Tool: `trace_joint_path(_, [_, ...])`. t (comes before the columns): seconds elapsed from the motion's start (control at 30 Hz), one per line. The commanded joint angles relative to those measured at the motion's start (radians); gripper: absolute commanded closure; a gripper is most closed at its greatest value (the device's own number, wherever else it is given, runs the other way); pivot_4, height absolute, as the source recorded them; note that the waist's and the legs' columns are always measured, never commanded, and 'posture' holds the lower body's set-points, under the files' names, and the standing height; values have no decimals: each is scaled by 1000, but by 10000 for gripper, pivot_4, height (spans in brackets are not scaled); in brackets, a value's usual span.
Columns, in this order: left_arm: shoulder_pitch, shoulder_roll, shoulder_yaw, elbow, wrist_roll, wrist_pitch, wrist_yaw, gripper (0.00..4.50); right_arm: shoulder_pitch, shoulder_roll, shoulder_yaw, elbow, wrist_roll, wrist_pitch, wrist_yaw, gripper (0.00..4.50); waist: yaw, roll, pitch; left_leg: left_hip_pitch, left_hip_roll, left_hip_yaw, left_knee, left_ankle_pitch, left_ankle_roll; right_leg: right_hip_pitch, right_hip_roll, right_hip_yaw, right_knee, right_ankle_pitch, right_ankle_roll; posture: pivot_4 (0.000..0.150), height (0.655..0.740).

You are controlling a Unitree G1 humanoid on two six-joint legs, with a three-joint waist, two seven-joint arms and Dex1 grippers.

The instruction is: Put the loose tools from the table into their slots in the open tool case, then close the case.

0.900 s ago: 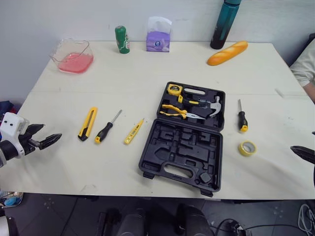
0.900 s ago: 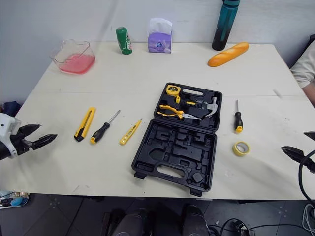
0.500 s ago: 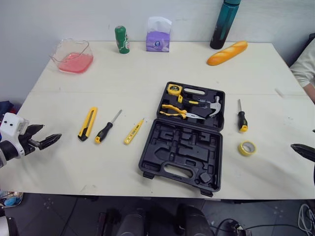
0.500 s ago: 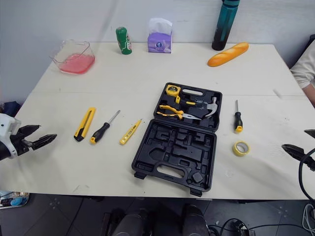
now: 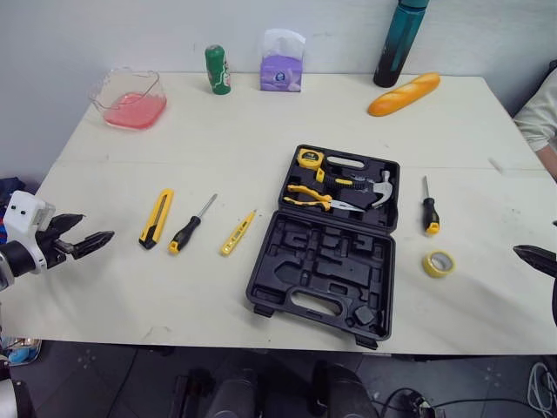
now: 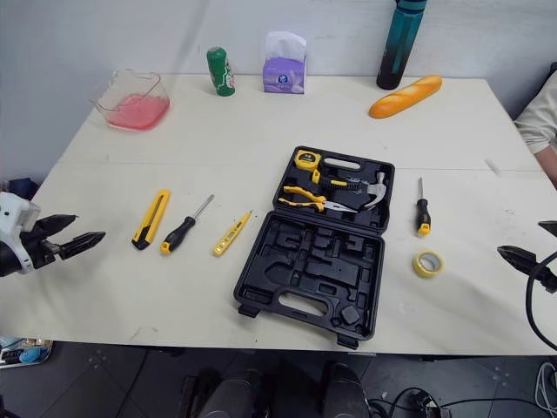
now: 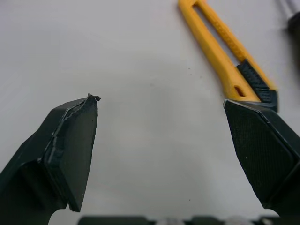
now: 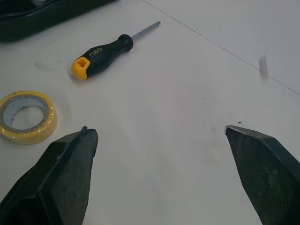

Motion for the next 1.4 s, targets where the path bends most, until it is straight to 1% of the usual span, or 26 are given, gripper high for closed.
trace_joint_path(0.03, [-3,-6,-22,-208,-61,103,-24,153,-38,-21,6,-111,38,70,-22,0,0,0,0,0,0,0,0,0,0,0,0,0,0,0,0,1500,7314])
trace_joint_path(0.1, [-22,-18,-58,-304,-72,160,-22,153,-62,-17,34,-172,53,121,-34,0,1,0,0,0,0,0,2,0,0,0,0,0,1,0,0,1500,7314])
trace_joint_path(0.17, [-84,-56,-140,-382,-63,213,-7,153,-88,-4,82,-258,82,198,-59,0,4,0,0,0,0,-1,2,0,0,1,0,2,1,0,0,1500,7314])
trace_joint_path(0.23, [-134,-83,-197,-415,-50,251,7,153,-107,3,119,-309,89,245,-83,0,8,0,0,0,0,-1,3,0,0,1,1,2,2,1,-1,1500,7314])
trace_joint_path(0.33, [-228,-142,-304,-419,-11,276,12,153,-133,19,194,-362,82,299,-127,0,8,0,0,-1,0,-1,3,0,0,1,3,0,1,1,-1,1500,7314])
trace_joint_path(0.37, [-272,-174,-354,-409,13,281,16,2614,-148,30,229,-375,78,317,-146,0,8,0,0,-1,-1,-1,3,0,0,1,4,-1,1,1,-1,1500,7314])
trace_joint_path(0.43, [-361,-241,-449,-362,86,287,54,8274,-189,59,302,-379,61,345,-189,5060,9,-1,0,-2,-1,-1,4,1,1,1,4,-1,0,1,0,1500,7314])
trace_joint_path(0.47, [-399,-274,-474,-335,109,304,78,11897,-204,68,331,-377,50,354,-203,7144,11,-1,0,-3,-2,-1,6,1,2,2,5,-1,0,1,1,1500,7314])
trace_joint_path(0.5, [-441,-314,-494,-295,132,310,104,17369,-220,79,363,-375,39,360,-215,12489,10,-1,0,-5,-2,-2,9,1,2,2,5,-1,1,2,2,1500,7314])
trace_joint_path(0.53, [-472,-344,-506,-261,145,306,116,21891,-235,88,387,-371,30,365,-225,17473,10,-1,0,-6,-2,-3,12,1,2,1,5,-1,1,2,2,1500,7314])
trace_joint_path(0.6, [-515,-388,-531,-201,172,282,129,31233,-258,101,420,-363,19,373,-242,27515,6,-1,0,-8,-2,-4,14,1,3,0,5,-1,1,2,2,1500,7314])
trace_joint_path(0.63, [-533,-411,-544,-163,187,261,134,36807,-268,106,439,-357,12,375,-245,33306,4,-1,0,-9,-2,-4,14,1,3,0,5,-1,1,2,2,1500,7314])
trace_joint_path(0.67, [-550,-433,-556,-129,201,244,140,41493,-273,107,458,-355,3,375,-246,38576,3,-1,0,-9,-2,-4,14,1,3,-1,6,-2,1,2,2,1500,7314])
trace_joint_path(0.7, [-562,-448,-562,-98,213,227,142,44968,-279,109,474,-351,-4,375,-247,43434,3,-1,0,-9,-1,-4,15,1,3,-1,6,-2,1,2,2,1500,7314])
trace_joint_path(0.73, [-579,-469,-569,-57,228,206,151,45000,-285,111,494,-347,-19,375,-257,44408,4,-1,0,-10,-1,-4,15,1,3,-1,6,-2,1,2,2,1500,7314])
trace_joint_path(0.87, [-635,-543,-579,63,262,137,164,45000,-309,131,534,-328,-53,373,-292,44408,6,-1,0,-14,-1,-8,18,1,3,-1,6,-5,1,3,3,1500,7314])
trace_joint_path(0.97, [-661,-581,-578,109,276,111,157,45000,-321,151,543,-319,-58,373,-302,44408,9,-2,0,-16,-2,-9,19,1,4,-2,6,-6,1,3,3,1500,7314])
trace_joint_path(1.07, [-669,-601,-587,128,288,101,136,45000,-330,165,560,-316,-61,370,-301,44408,8,-2,1,-16,-2,-9,19,1,4,-2,5,-6,1,3,4,1500,7314])
trace_joint_path(1.17, [-676,-634,-587,138,298,104,145,45000,-340,180,578,-316,-67,367,-308,44408,7,-2,1,-16,-3,-9,19,1,4,-2,5,-6,1,3,4,1500,7314])
trace_joint_path(1.4, [-667,-687,-595,119,309,121,130,45000,-389,219,627,-311,-88,362,-307,44408,8,-2,1,-16,-3,-10,19,1,4,-2,5,-6,1,3,4,1500,7314])
